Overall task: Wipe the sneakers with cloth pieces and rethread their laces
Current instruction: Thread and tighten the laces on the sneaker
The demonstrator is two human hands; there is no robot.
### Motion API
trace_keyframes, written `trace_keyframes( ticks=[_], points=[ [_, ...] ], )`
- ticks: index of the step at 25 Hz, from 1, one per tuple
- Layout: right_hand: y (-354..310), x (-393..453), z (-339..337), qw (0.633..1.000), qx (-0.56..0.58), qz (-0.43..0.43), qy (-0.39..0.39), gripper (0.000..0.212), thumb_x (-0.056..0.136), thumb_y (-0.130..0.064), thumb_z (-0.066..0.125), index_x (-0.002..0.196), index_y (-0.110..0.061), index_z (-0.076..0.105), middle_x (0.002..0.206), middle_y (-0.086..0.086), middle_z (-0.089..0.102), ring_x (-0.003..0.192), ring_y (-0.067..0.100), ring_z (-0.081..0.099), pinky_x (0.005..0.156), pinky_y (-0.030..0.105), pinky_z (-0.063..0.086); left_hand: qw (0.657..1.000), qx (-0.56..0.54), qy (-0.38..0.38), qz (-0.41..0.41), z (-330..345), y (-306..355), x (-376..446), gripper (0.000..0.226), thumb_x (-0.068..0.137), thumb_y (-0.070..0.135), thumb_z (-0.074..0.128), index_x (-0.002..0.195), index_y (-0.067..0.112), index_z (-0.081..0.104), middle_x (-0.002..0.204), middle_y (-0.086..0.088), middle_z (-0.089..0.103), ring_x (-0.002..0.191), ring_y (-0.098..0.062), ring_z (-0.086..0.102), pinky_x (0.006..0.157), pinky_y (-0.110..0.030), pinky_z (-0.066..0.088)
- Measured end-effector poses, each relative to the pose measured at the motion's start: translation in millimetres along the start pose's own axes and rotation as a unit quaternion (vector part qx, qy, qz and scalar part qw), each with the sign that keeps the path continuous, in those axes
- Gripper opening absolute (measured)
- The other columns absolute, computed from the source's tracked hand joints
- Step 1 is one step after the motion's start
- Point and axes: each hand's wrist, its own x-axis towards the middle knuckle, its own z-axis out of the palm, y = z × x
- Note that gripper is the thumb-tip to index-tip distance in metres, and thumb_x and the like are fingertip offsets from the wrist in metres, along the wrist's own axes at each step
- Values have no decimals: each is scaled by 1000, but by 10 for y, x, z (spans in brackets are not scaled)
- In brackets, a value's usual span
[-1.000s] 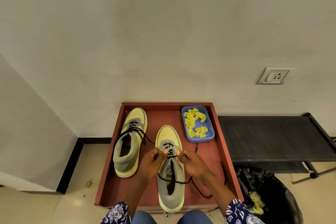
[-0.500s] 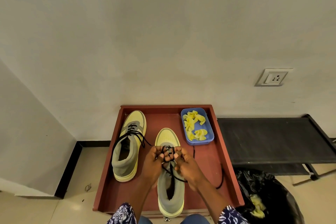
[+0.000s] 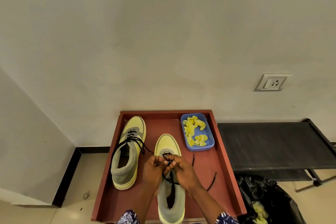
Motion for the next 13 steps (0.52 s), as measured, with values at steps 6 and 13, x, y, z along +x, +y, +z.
trace_keyframes(
  ticks=[6, 13],
  points=[
    [-60, 49, -129, 998, 37, 57, 5, 25, 90, 1, 49, 95, -20, 36, 79, 2, 59, 75, 9, 57, 76, 24, 48, 994, -105, -22, -33, 9, -24, -32, 10, 87, -8, 53, 84, -4, 62, 76, -19, 68, 68, -23, 67, 72, -31, 56],
    [-39, 115, -166, 984, 86, 150, -48, 34, 91, -8, 54, 119, -18, 35, 84, 10, 59, 73, 12, 61, 62, 15, 49, 989, -125, -74, -30, -5, 50, -75, 14, 85, -11, 52, 94, -7, 62, 71, -17, 66, 59, -20, 61, 62, -26, 56]
  ],
)
